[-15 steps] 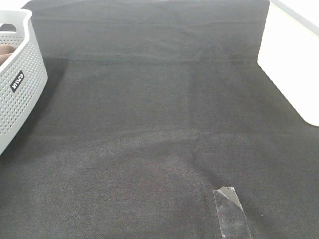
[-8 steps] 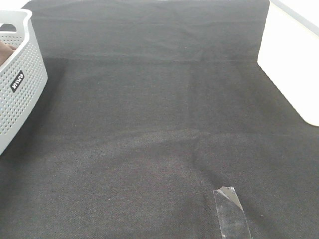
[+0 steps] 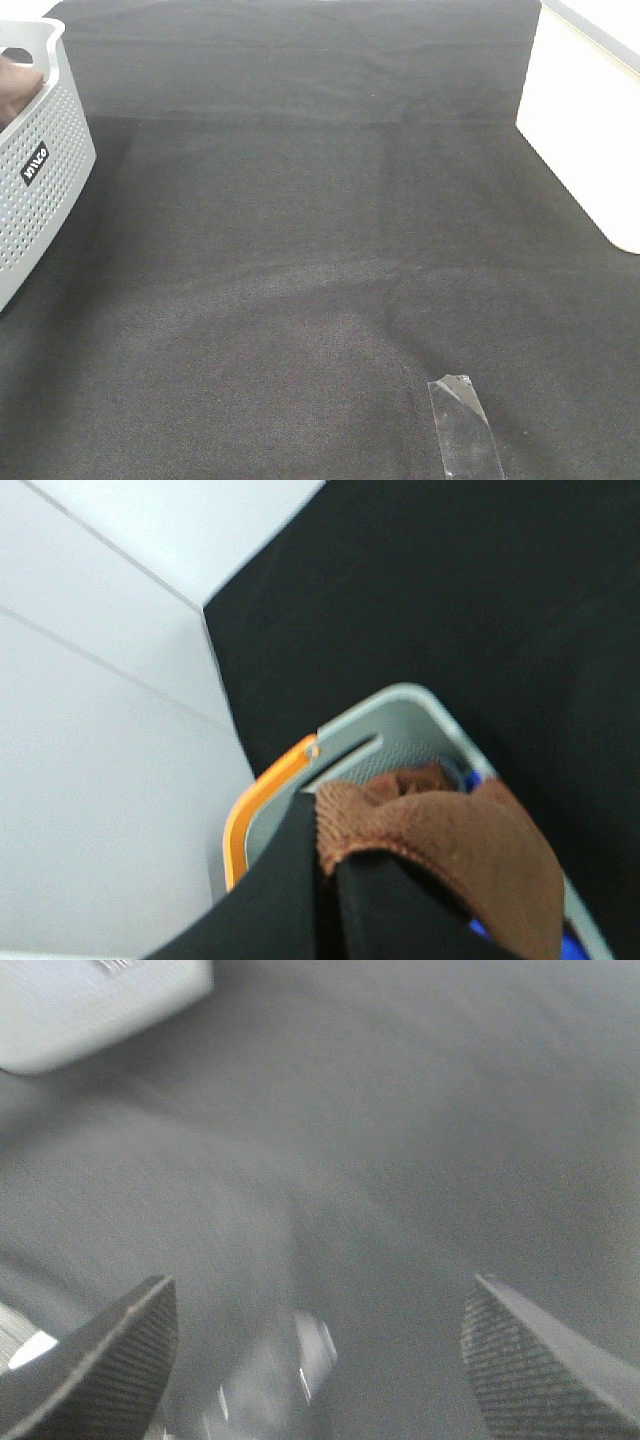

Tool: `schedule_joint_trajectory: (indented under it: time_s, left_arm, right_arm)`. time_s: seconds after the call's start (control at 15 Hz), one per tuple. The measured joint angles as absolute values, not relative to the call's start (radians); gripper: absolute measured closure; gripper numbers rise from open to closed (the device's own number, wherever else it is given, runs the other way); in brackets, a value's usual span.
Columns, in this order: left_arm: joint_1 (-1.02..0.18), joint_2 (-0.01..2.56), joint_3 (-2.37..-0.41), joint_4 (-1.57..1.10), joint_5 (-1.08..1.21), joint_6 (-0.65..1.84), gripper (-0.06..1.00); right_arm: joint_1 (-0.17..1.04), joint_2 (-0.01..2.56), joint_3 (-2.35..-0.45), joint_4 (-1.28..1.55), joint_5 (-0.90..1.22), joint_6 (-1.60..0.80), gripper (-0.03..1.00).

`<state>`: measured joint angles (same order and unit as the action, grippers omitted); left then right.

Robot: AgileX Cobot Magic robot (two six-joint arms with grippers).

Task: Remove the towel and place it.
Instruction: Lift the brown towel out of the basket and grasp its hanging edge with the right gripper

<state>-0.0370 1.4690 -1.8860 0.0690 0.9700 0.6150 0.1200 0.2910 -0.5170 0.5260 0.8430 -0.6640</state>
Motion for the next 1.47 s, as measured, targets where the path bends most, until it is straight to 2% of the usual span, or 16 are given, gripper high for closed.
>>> schedule_joint_trajectory:
  time_s: [0.13, 0.53, 0.8, 0.93, 1.2, 1.47]
  left_arm:
    - [-0.104, 1.469, -1.929, 0.070, 0.972, 0.600, 0.94]
    - [-0.306, 1.469, -1.941, 0.071, 0.977, 0.574, 0.94]
    - [-0.392, 1.469, -1.941, 0.071, 0.973, 0.560, 0.94]
    - [-0.427, 1.469, -1.941, 0.073, 0.951, 0.560, 0.94]
    - [-0.487, 1.508, -1.941, 0.087, 0.915, 0.575, 0.94]
    - [-0.537, 1.568, -1.941, 0.093, 0.909, 0.582, 0.94]
  right_arm:
    - [0.120, 0.428, -0.523, 0.723, 0.775, -0.884, 0.25]
    - [0.120, 0.871, -0.523, 1.281, 0.758, -1.588, 0.25]
    - [0.120, 1.216, -0.639, 1.546, 0.857, -1.912, 0.25]
    - [0.139, 1.367, -0.749, 1.605, 0.932, -1.943, 0.25]
    - [0.344, 1.605, -0.957, 1.608, 0.893, -1.869, 0.25]
    - [0.460, 1.737, -1.121, 1.574, 0.876, -1.810, 0.25]
